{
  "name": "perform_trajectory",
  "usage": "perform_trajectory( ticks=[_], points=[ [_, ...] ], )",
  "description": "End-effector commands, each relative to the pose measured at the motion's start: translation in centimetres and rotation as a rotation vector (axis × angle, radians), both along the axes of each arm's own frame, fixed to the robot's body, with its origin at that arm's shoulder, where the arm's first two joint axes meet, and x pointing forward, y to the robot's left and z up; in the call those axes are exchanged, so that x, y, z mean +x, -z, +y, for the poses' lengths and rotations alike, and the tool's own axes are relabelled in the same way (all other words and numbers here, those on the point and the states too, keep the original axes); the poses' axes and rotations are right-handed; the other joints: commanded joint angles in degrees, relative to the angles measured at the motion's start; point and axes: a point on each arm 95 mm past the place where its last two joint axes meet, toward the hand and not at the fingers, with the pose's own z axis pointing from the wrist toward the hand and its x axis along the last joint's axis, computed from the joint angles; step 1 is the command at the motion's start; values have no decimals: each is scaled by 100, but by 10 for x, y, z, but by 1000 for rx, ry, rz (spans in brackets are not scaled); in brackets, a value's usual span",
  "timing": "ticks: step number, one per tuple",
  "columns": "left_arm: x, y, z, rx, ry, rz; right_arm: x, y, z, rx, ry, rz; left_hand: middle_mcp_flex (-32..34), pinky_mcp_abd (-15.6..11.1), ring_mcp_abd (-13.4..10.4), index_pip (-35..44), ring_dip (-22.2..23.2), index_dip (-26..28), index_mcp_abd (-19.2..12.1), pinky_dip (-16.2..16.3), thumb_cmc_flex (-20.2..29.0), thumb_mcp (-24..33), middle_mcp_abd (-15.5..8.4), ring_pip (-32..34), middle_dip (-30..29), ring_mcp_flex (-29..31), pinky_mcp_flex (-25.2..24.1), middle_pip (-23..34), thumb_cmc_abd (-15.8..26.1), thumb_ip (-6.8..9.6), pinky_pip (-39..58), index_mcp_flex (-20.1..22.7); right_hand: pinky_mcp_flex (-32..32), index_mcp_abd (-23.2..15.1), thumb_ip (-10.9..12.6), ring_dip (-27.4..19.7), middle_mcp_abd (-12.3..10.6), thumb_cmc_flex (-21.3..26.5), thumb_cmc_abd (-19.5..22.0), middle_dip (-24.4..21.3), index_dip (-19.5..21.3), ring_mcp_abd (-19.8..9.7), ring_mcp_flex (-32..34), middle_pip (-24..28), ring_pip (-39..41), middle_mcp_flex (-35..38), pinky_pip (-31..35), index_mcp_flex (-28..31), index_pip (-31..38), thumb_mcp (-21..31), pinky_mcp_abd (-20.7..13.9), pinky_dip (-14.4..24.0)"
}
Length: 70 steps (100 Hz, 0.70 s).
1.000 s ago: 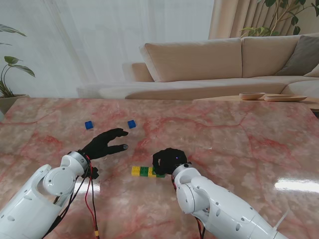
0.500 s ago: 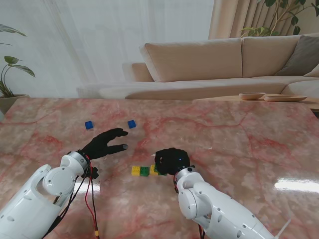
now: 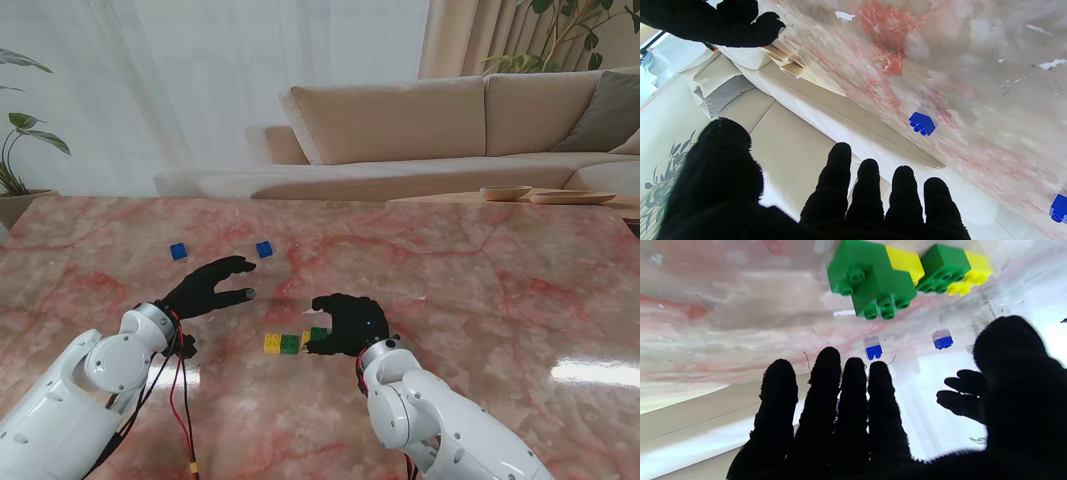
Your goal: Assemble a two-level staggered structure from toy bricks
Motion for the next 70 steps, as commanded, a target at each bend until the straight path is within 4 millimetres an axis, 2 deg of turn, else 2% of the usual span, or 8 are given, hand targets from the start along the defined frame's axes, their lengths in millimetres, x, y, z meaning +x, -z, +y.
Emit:
perform_trajectory(
  ticks=[1, 16, 32, 46, 54, 70],
  points=[
    [1, -1, 0, 5, 5, -3, 2, 12, -10, -16, 7, 35, -145, -114, -267, 53, -62, 61, -53, -50, 23, -88, -15, -148, -52, -172, -43, -88, 166, 127, 20, 129, -128, 216, 233, -94, 90, -259, -130, -114, -124, -29, -269, -115, -65, -440, -119, -359, -197, -23, -148, 201],
    [4, -4, 2, 14, 12, -7, 9, 22, -15, -53, 2, 49, -142, -121, -270, 58, -63, 63, -61, -50, 19, -81, -22, -151, -50, -171, -43, -85, 159, 127, 7, 127, -66, 393, 205, -238, 171, -279, -126, -156, -97, -11, -352, 96, -187, -801, -193, -668, -214, 21, -160, 211],
    [7, -7, 2, 24, 16, -9, 18, 33, -19, -86, -8, 57, -143, -122, -265, 63, -63, 63, -63, -47, 10, -74, -21, -151, -50, -169, -40, -85, 157, 126, 0, 122, 163, 274, 172, -364, 55, -289, -109, -91, 238, -28, -91, 422, -253, -559, -101, -621, 201, -21, -144, 190],
    [11, -9, 2, 34, 23, -6, 23, 41, -20, -93, -28, 78, -147, -119, -270, 67, -61, 63, -59, -38, 12, -61, -30, -149, -48, -168, -36, -82, 154, 128, 3, 118, 419, 99, 159, -366, -72, -219, -114, -13, 444, -70, 260, 605, -185, -143, 40, -332, 455, -29, -128, 189],
    [14, -9, 2, 38, 24, -3, 25, 45, -19, -93, -35, 74, -141, -116, -260, 71, -58, 64, -59, -31, 6, -56, -31, -144, -46, -161, -33, -79, 152, 127, 9, 120, 657, -86, 139, -318, -196, -4, -112, 86, 703, -141, 612, 730, -80, 262, 216, -1, 735, -117, -145, 152],
    [19, -8, 1, 43, 20, 7, 24, 50, -16, -84, -51, 62, -139, -118, -263, 82, -52, 64, -65, -18, 5, -37, -31, -137, -43, -157, -34, -72, 143, 130, 21, 123, 973, -468, 128, -136, -412, 316, -135, 274, 916, -289, 1123, 960, 291, 937, 461, 488, 1022, -195, -198, 93]
  ],
)
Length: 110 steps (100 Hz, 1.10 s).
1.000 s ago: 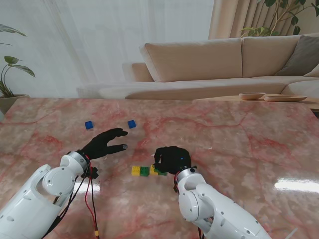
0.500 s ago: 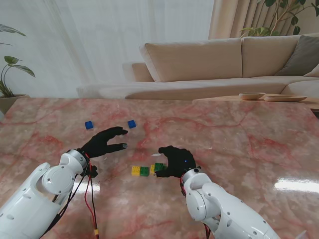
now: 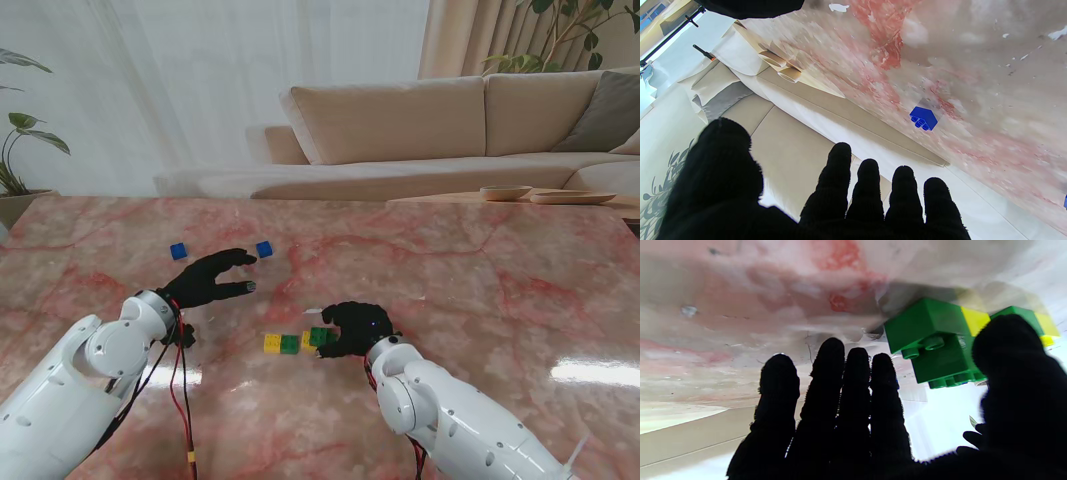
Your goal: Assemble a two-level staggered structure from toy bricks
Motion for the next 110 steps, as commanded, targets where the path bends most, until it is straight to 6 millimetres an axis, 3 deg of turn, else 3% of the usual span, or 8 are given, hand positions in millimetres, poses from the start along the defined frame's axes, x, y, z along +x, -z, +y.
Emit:
perform_trajectory(
  ticks=[1, 34, 55, 66, 77, 93, 110],
  points=[
    [3, 2, 0, 3, -6, 9, -4, 7, 3, 1, -4, 17, -143, -117, -263, 80, -52, 64, -63, -18, 1, -36, -27, -138, -43, -159, -35, -74, 150, 130, 21, 119, 131, -202, 125, 158, -239, 161, -138, 146, 155, -210, 264, 178, 199, 256, 265, 233, 134, -135, -184, 24],
    [27, 4, 1, 36, -10, 40, -4, 8, 5, 15, -29, -19, -163, -120, -271, 111, -45, 66, -78, -6, -7, 21, -42, -132, -33, -165, -38, -58, 126, 134, 24, 100, 306, -638, 92, 270, -448, 716, -128, 369, 353, -273, 607, 277, 397, 885, 422, 770, 488, -90, -186, -89],
    [50, 2, 2, 61, -26, 56, -3, 8, 7, 26, -48, -23, -186, -150, -279, 148, -40, 69, -67, -11, -6, 93, -56, -132, -22, -198, -53, -38, 92, 137, -8, 85, 367, -726, 55, 319, -482, 877, -76, 423, 356, -292, 711, 236, 448, 1099, 480, 924, 588, 112, -188, -115],
    [61, 1, 1, 70, -32, 62, -2, 8, 9, 33, -52, -25, -192, -164, -292, 169, -37, 69, -74, -10, -3, 141, -60, -131, -16, -211, -50, -27, 73, 136, -28, 78, 402, -767, -203, 381, -493, 816, -238, 533, 259, -297, 764, 172, 464, 1192, 541, 969, 669, 783, -201, -166],
    [72, 1, 0, 79, -35, 72, -1, 8, 10, 38, -60, -27, -211, -182, -308, 189, -37, 67, -78, -14, -25, 187, -67, -135, -13, -237, -60, -23, 58, 129, -64, 60, 421, -811, -456, 400, -501, 623, -650, 552, 146, -300, 814, 153, 471, 1283, 568, 1018, 771, 1811, -193, -178],
    [87, 3, -1, 94, -42, 101, -1, 8, 11, 49, -74, -33, -231, -182, -316, 214, -36, 63, -86, -7, -49, 260, -76, -134, -8, -257, -61, -16, 40, 117, -108, 40, 521, -950, -820, 446, -522, 742, -745, 1006, -89, -322, 965, 82, 536, 1527, 651, 1096, 1070, 1893, -192, -176],
    [98, 6, -6, 100, -34, 129, -1, 9, 13, 56, -76, -35, -239, -167, -323, 236, -34, 60, -90, 12, -72, 320, -83, -134, -5, -265, -61, -9, 17, 104, -133, 28, 604, -1050, -939, 486, -522, 841, -731, 1145, -193, -330, 1082, 87, 620, 1686, 729, 1157, 1277, 1793, -188, -174]
  ],
)
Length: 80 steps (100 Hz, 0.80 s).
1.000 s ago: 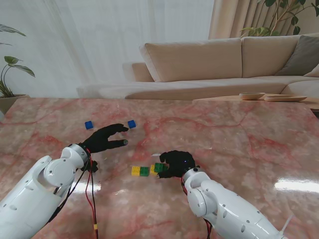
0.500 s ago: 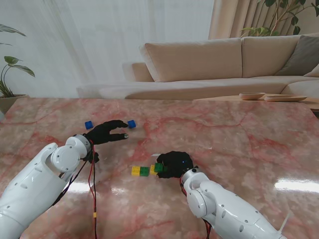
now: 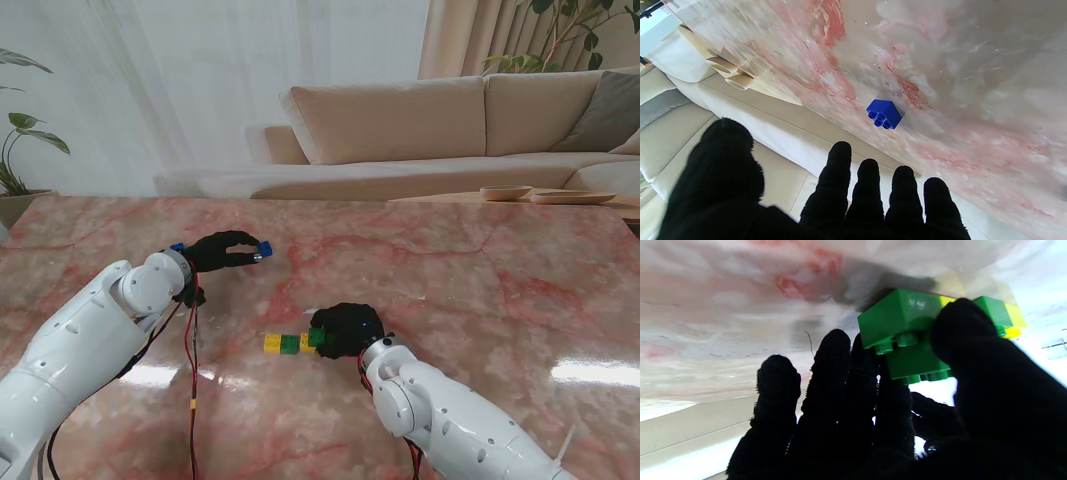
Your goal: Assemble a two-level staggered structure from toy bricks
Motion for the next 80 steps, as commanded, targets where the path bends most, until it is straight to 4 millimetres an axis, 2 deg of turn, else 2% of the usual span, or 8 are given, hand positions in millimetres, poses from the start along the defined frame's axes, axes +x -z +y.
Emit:
perform_trajectory(
  ticks=[1, 22, 25, 33, 47, 54, 69, 80],
  points=[
    [5, -4, -7, -7, 10, -4, -2, 5, 2, -1, 1, 23, -243, -164, -319, 96, -35, 54, -97, 14, -65, 190, -87, -135, -6, -269, -60, -10, 17, 96, -133, 29, 54, -362, -203, 138, -208, 177, 39, 184, -29, -220, 178, 75, 132, 233, 244, 181, 240, 139, -148, -57],
    [16, -3, -13, 6, 23, 8, -4, 6, 2, -10, -7, 27, -349, -48, -218, 95, -4, 42, -123, 60, -49, 330, -53, -123, -13, -376, -102, -28, -89, 93, -184, -68, 1, -317, -122, 139, -220, 102, -28, 170, -88, -234, 92, 28, 109, 127, 222, 119, 220, 171, -158, -77],
    [17, -3, -13, 11, 25, 10, -4, 7, 2, -12, -9, 27, -373, 23, -199, 108, 67, 14, -136, 295, -220, 722, -46, -123, -39, -413, -117, -56, -186, -2, -261, -134, -15, -289, -99, 136, -224, 80, -28, 155, -90, -234, 71, 18, 98, 101, 212, 94, 196, 191, -163, -81],
    [21, -3, -14, 28, 26, 13, -4, 7, 2, -16, -13, 28, -399, 153, -157, 92, 80, 14, -187, 447, -160, 882, -5, -140, -89, -583, -158, -185, -298, -39, -204, -245, -32, -263, -21, 131, -213, 48, -77, 88, -64, -230, 42, 13, 83, 51, 196, 93, 136, 259, -170, -89],
    [28, 0, -17, 48, 19, 22, -5, 7, 2, -18, -16, 27, -521, 131, -18, 40, 255, -15, -176, 929, -254, 1606, 57, -232, 34, -690, -238, -495, -652, -163, -353, -478, -60, -235, 67, 124, -212, -8, -109, 3, -10, -230, 7, 28, 70, 5, 176, 88, 54, 346, -168, -93],
    [31, 0, -19, 69, 22, 16, -5, 7, 2, -19, -18, 29, -589, 135, 32, -32, 453, -79, -95, 1275, -276, 1915, 82, -205, 345, -708, -272, -551, -860, -251, -358, -665, -76, -227, 71, 121, -217, -18, -97, -21, 4, -219, -7, 32, 62, -4, 166, 85, 37, 349, -161, -93],
    [38, 2, -23, 106, 23, 5, -4, 8, 2, -15, -19, 35, -705, 101, 78, -122, 639, -150, -24, 1416, -237, 2288, 109, -242, 664, -742, -250, -733, -1185, -358, -437, -1003, -103, -240, 38, 117, -216, -20, -78, -46, 32, -206, -21, 63, 55, 12, 145, 108, 28, 326, -147, -91],
    [44, 4, -25, 128, 9, -4, -4, 8, 2, -11, -19, 39, -754, 57, 100, -313, 700, -246, 263, 1430, -243, 2447, 145, -252, 781, -745, -241, -797, -1368, -415, -472, -1388, -126, -242, 8, 118, -210, -12, -63, -47, 42, -201, -26, 80, 56, 25, 131, 118, 32, 303, -130, -87]
  ],
)
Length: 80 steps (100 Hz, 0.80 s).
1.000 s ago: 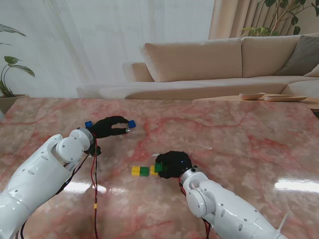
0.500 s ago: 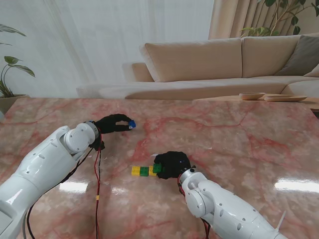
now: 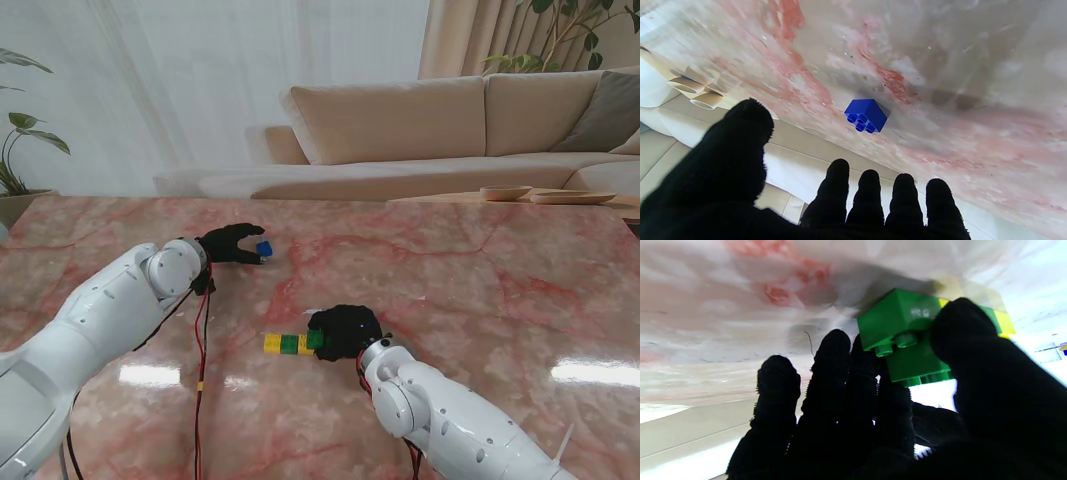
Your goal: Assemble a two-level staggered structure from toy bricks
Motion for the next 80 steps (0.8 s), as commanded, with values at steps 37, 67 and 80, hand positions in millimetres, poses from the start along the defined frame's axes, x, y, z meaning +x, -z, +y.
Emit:
perform_trajectory(
  ticks=[37, 67, 80],
  points=[
    [21, -2, -23, 0, 14, 0, -3, 6, -3, -1, 1, 42, -290, -379, -242, -599, -567, -439, 280, -315, -271, 339, -129, -348, -90, -211, 41, -486, -244, -264, -483, -249, -73, -259, 7, 120, -204, 7, 17, -55, 109, -186, -35, 104, 49, 75, 102, 135, 45, 213, -104, -62],
    [23, -4, -34, 13, 47, 38, -4, 6, -4, 3, -5, 58, -97, -376, -330, -347, -614, -337, 212, -470, -366, 51, -92, -279, -723, -209, 47, -224, 36, -207, -439, 166, -82, -280, -49, 126, -202, 32, 54, -12, 92, -179, -20, 113, 57, 114, 91, 152, 88, 181, -88, -42],
    [21, 0, -37, 18, 61, 81, -5, 6, -6, 7, -4, 66, -56, -369, -329, -342, -611, -319, 256, -453, -357, -477, -33, -296, -1019, -205, 38, -93, 341, -107, -431, 289, -92, -307, -82, 133, -191, 59, 57, 23, 75, -173, -4, 115, 67, 144, 84, 164, 124, 165, -59, -33]
  ],
)
